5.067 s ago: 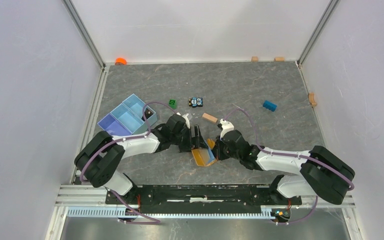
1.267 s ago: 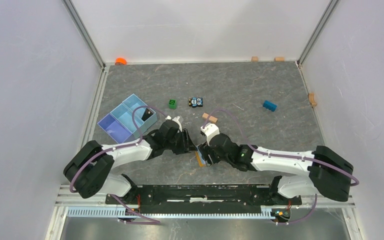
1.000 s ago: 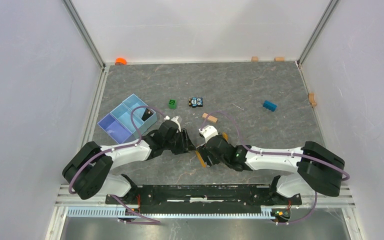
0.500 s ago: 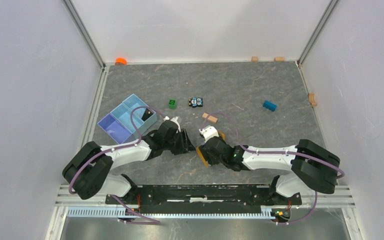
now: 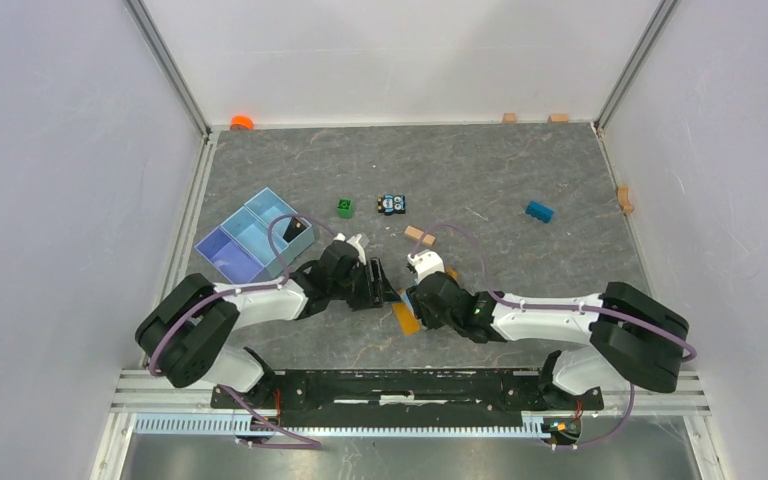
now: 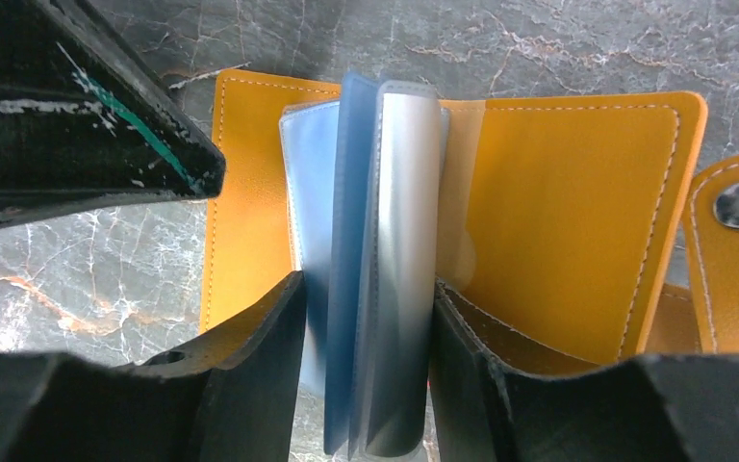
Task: Put the credit cards into the card holder
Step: Turn over the card slot in the card holder.
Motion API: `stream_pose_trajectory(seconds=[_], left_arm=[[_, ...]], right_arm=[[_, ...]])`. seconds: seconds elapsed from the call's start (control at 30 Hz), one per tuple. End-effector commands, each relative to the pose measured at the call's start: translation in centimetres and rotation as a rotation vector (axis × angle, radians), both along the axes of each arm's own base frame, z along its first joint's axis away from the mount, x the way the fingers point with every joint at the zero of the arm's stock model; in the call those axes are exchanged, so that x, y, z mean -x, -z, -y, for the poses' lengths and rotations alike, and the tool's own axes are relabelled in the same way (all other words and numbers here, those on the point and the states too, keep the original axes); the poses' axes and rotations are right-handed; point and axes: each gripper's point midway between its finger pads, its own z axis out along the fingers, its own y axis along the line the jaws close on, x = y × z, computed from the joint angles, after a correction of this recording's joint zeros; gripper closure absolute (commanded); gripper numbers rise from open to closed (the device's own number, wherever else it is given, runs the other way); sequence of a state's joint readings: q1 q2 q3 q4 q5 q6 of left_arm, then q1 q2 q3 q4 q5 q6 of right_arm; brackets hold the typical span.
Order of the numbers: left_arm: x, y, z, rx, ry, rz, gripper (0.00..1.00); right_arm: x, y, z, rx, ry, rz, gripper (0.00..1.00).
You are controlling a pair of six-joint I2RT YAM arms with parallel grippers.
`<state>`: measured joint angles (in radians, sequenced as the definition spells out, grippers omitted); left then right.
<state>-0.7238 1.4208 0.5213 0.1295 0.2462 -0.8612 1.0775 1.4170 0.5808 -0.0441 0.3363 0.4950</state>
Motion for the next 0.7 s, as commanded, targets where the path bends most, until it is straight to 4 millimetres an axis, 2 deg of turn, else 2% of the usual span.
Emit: stream_pose_trajectory(seconds=[0.0, 0.17, 0.4, 0.53, 0.67], left_arm=[[-0.2, 0.0, 1.3, 0.078, 0.016, -0.002, 0.32], [-0.4, 1.1, 1.6, 0.079, 0.000, -0.029, 0.24], [-0.3, 2.9, 0.9, 0.030, -0.025, -0.066, 0.22], [-0.2, 3.1, 1.4, 0.056, -0.021, -0.074, 0.24], [-0.5, 3.0, 1.9, 0.083, -0.024, -0.074, 0.33]], right_arm=[[0.4, -0.6, -0.7, -0.118, -0.002, -0.036, 0.49], [0.8, -0.2, -0.7, -0.157, -0.006, -0.071, 0.49], [1.1, 0.0, -0.9, -0.228, -0.004, -0.100, 0.51], [1.3, 0.0, -1.3, -0.269, -0.016, -0.119, 0.51], [1.6, 0.0, -1.5, -0.305, -0.026, -0.132, 0.51]])
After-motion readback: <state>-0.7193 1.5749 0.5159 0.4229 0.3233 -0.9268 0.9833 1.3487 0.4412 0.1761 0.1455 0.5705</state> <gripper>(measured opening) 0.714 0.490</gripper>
